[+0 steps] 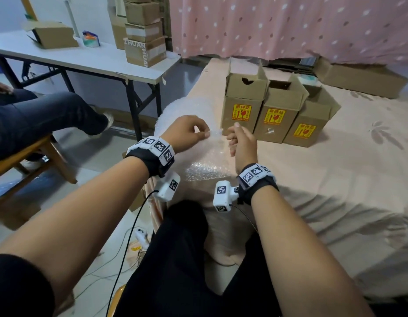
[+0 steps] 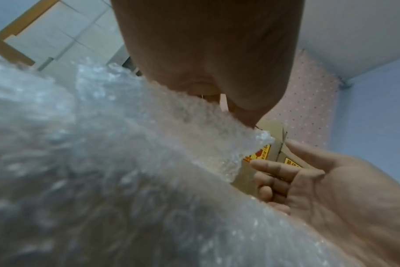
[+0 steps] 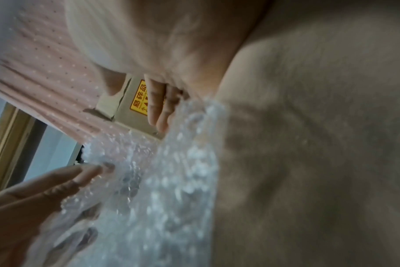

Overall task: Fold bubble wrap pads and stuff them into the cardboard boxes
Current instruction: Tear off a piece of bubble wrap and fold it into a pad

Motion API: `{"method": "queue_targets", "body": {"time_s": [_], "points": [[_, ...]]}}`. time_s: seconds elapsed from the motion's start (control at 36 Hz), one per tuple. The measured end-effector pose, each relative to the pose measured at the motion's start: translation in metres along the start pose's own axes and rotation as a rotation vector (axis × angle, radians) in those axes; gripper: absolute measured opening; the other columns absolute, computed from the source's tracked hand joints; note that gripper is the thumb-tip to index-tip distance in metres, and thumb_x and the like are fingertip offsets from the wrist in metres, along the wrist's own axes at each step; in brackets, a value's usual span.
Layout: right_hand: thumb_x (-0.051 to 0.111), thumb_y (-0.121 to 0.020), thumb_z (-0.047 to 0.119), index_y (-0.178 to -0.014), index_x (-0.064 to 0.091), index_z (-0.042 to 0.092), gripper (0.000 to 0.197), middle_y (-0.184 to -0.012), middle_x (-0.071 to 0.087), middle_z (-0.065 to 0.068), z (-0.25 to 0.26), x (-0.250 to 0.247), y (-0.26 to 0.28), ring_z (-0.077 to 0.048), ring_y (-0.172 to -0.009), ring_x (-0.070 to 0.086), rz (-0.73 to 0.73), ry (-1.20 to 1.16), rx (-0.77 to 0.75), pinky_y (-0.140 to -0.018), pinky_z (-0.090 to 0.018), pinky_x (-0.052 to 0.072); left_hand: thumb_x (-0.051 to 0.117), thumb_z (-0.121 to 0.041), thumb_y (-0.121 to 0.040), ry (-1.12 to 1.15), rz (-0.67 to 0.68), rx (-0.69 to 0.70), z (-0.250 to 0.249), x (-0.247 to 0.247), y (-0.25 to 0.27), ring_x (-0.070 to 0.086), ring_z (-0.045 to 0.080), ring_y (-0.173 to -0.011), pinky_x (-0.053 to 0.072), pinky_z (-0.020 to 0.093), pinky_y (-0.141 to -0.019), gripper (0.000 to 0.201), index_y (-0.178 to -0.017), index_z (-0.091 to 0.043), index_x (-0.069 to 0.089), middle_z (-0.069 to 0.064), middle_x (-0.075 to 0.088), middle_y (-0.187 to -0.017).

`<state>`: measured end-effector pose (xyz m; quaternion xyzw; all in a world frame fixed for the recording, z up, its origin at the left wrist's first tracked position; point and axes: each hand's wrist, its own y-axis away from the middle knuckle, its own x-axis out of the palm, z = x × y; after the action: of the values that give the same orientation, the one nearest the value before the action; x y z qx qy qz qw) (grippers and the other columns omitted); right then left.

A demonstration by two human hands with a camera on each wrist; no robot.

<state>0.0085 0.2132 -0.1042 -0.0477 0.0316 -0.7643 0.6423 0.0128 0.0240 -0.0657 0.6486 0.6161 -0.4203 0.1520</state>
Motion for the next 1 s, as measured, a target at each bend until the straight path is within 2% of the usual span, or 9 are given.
{"method": "queue_targets", "body": {"time_s": [0.08, 0.17, 0.28, 0.36, 0.44, 0.58, 0.69, 0.81, 1.0], "points": [[0.049, -0.102, 0.045, -0.101, 0.065, 0.009, 0.039, -0.071, 0.064, -0.008, 0.004, -0.001, -0.002, -0.013, -0.055, 0.049, 0.083, -0.088, 0.039, -0.046, -0.024, 0.034, 0.07, -0.026, -0.093, 0.017, -0.023, 0.042, -0.01, -0.001, -0.004, 0.056, 0.011, -0.079, 0.046, 0.028, -0.077, 0.009, -0.095, -0.019, 0.076, -0.003, 0.068, -0.096], [0.048, -0.102, 0.047, -0.106, 0.061, 0.015, 0.035, -0.073, 0.068, -0.016, 0.011, -0.006, -0.002, -0.019, -0.052, 0.052, 0.179, -0.124, 0.11, -0.044, -0.025, 0.035, 0.073, -0.024, -0.091, 0.083, -0.033, 0.097, -0.021, 0.005, -0.005, 0.054, 0.008, -0.076, 0.046, 0.025, -0.075, 0.008, -0.094, -0.018, 0.077, -0.001, 0.069, -0.095], [0.056, -0.099, 0.044, -0.119, 0.056, 0.019, 0.032, -0.071, 0.067, -0.006, 0.017, -0.021, -0.007, -0.018, -0.056, 0.058, 0.255, -0.203, 0.229, -0.051, -0.03, 0.046, 0.077, -0.025, -0.088, 0.137, 0.046, 0.18, -0.031, 0.022, -0.005, 0.059, 0.015, -0.077, 0.048, 0.025, -0.073, 0.009, -0.092, -0.017, 0.078, -0.001, 0.071, -0.092], [0.059, -0.096, 0.009, -0.125, 0.056, 0.009, 0.029, -0.086, 0.063, -0.013, 0.019, -0.029, -0.01, -0.018, -0.054, 0.06, 0.305, -0.118, 0.265, -0.049, -0.032, 0.051, 0.078, -0.027, -0.087, 0.184, 0.138, 0.168, -0.033, 0.032, -0.005, 0.065, 0.014, -0.082, 0.052, 0.026, -0.076, 0.009, -0.092, -0.019, 0.079, -0.003, 0.073, -0.091], [0.056, -0.085, -0.014, -0.119, 0.063, 0.01, 0.042, -0.076, 0.064, -0.016, 0.016, -0.032, -0.009, -0.024, -0.055, 0.062, 0.359, 0.037, 0.251, -0.052, -0.033, 0.052, 0.076, -0.023, -0.088, 0.222, 0.151, 0.156, -0.034, 0.033, -0.002, 0.068, 0.009, -0.085, 0.052, 0.019, -0.079, 0.009, -0.093, -0.016, 0.08, -0.002, 0.075, -0.09], [0.06, -0.082, -0.015, -0.113, 0.067, 0.012, 0.041, -0.099, 0.071, -0.015, 0.011, -0.037, -0.012, -0.032, -0.075, 0.068, 0.336, 0.016, 0.231, -0.073, -0.047, 0.057, 0.069, -0.032, -0.094, 0.181, -0.078, -0.015, -0.02, 0.019, -0.004, 0.058, 0.004, -0.06, 0.048, 0.025, -0.065, 0.027, -0.079, -0.01, 0.075, -0.006, 0.068, -0.07], [0.045, -0.087, -0.023, -0.115, 0.068, 0.003, 0.045, -0.124, 0.064, -0.012, 0.01, -0.041, -0.013, -0.035, -0.089, 0.073, 0.36, -0.045, 0.24, -0.068, -0.043, 0.061, 0.056, -0.041, -0.089, 0.028, -0.187, -0.24, -0.004, -0.001, -0.005, 0.04, 0.019, -0.046, 0.04, 0.031, -0.057, 0.053, -0.055, -0.001, 0.053, 0.009, 0.046, -0.05], [0.039, -0.085, -0.024, -0.114, 0.07, 0.0, 0.049, -0.126, 0.065, -0.009, 0.012, -0.043, -0.013, -0.024, -0.105, 0.068, 0.303, -0.048, 0.238, -0.075, -0.03, 0.06, 0.052, -0.041, -0.083, -0.224, -0.03, -0.502, 0.009, -0.019, 0.0, 0.066, 0.027, -0.064, 0.052, 0.031, -0.066, 0.045, -0.069, -0.003, 0.071, 0.007, 0.071, -0.066], [0.041, -0.086, -0.024, -0.119, 0.066, -0.006, 0.045, -0.123, 0.064, -0.011, 0.015, -0.04, -0.008, -0.011, -0.086, 0.07, 0.292, -0.021, 0.234, -0.063, -0.02, 0.056, 0.055, -0.065, -0.087, -0.373, 0.057, -0.608, 0.014, -0.01, 0.0, 0.06, 0.026, -0.075, 0.044, 0.031, -0.065, 0.056, -0.087, -0.01, 0.056, 0.005, 0.061, -0.082]]}}
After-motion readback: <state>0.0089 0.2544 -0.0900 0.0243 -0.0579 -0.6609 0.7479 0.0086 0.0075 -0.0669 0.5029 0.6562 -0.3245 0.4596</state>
